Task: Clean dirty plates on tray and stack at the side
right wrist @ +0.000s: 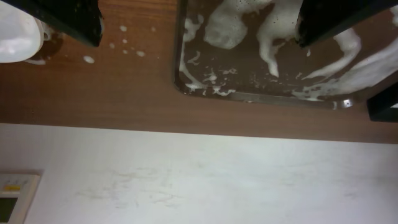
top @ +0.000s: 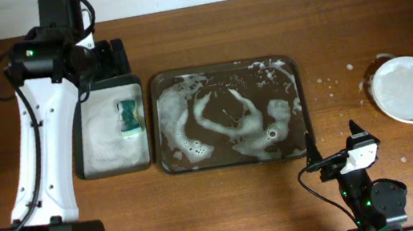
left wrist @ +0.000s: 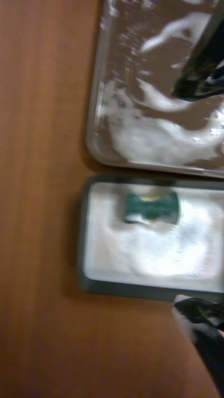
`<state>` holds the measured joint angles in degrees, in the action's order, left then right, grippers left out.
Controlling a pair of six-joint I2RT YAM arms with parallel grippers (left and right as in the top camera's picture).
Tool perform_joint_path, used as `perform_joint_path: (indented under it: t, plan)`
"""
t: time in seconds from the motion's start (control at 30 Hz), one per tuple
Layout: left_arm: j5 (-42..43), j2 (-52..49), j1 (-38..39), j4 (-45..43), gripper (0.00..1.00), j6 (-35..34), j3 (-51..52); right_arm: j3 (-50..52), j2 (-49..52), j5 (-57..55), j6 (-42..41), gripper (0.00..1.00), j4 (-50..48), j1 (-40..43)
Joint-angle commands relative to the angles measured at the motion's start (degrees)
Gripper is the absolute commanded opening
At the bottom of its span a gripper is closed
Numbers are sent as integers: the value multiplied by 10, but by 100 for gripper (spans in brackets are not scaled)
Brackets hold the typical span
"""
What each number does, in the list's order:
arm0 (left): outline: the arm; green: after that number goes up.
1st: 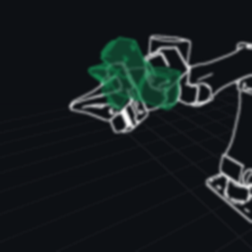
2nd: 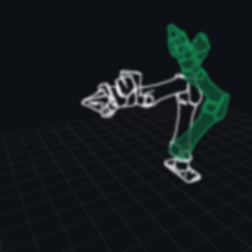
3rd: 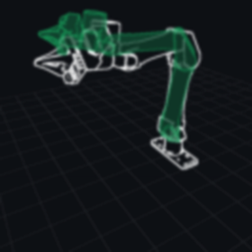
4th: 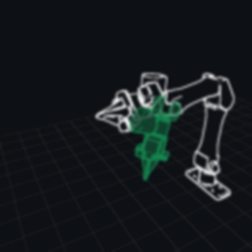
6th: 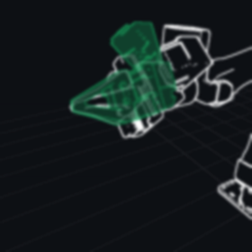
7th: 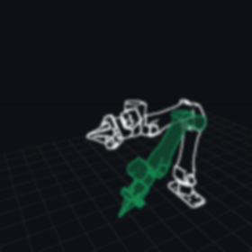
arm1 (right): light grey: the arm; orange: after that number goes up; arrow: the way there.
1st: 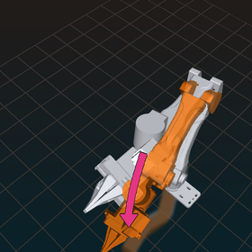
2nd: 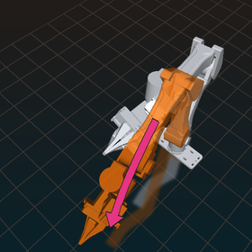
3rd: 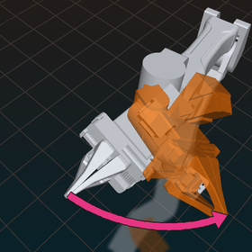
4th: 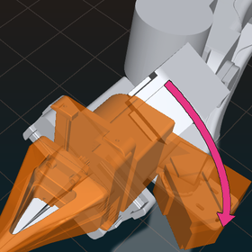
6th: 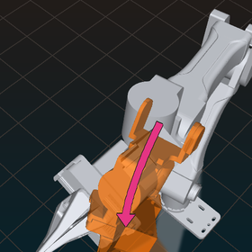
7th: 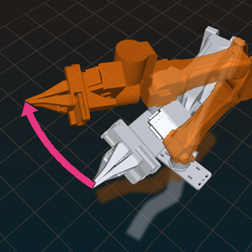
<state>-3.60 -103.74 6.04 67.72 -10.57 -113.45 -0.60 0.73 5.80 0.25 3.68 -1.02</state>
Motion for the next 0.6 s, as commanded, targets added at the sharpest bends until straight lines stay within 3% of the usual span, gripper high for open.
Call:
perform_joint_path:
  t: [0.0,0.27,0.57]
  plan:
    - [10,76,16,-56,99,-1,40,3,-2,-3,2,98,4,-5]
    - [8,276,1,-250,99,3,277,3,-2,-3,2,98,4,-5]
    - [23,610,-45,-512,99,3,721,3,-2,-3,2,98,4,-5]
